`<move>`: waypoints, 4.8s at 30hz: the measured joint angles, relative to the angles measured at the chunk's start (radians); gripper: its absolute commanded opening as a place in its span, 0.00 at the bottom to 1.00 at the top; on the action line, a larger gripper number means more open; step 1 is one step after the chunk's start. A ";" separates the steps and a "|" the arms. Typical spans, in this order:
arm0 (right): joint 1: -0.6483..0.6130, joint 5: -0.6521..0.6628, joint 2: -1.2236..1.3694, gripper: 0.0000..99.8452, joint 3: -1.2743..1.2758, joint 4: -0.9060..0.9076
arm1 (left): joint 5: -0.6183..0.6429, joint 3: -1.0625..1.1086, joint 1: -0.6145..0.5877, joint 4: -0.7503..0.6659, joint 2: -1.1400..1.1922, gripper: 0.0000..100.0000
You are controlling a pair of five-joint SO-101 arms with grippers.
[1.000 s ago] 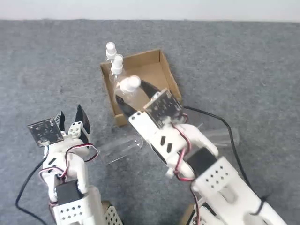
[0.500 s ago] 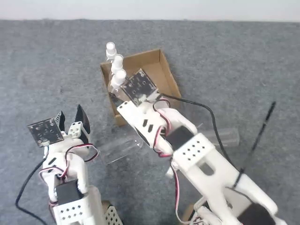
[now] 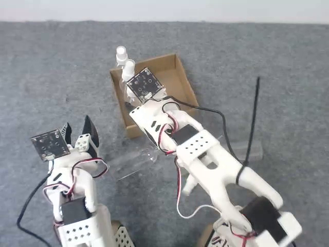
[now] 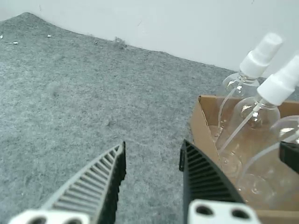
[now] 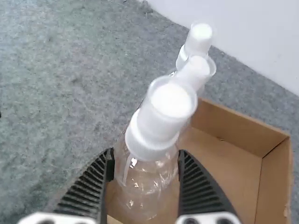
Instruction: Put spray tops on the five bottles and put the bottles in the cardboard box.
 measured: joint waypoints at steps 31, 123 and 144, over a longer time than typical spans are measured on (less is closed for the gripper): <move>0.000 -0.061 0.098 0.04 0.000 -0.063 | 0.000 0.000 0.000 0.000 0.000 0.18; -0.253 -0.891 -0.012 0.30 -0.196 0.847 | 0.000 0.000 -0.054 0.000 0.000 0.18; -0.258 -0.974 0.373 0.30 -0.453 0.845 | 0.000 0.000 -0.054 0.000 0.000 0.18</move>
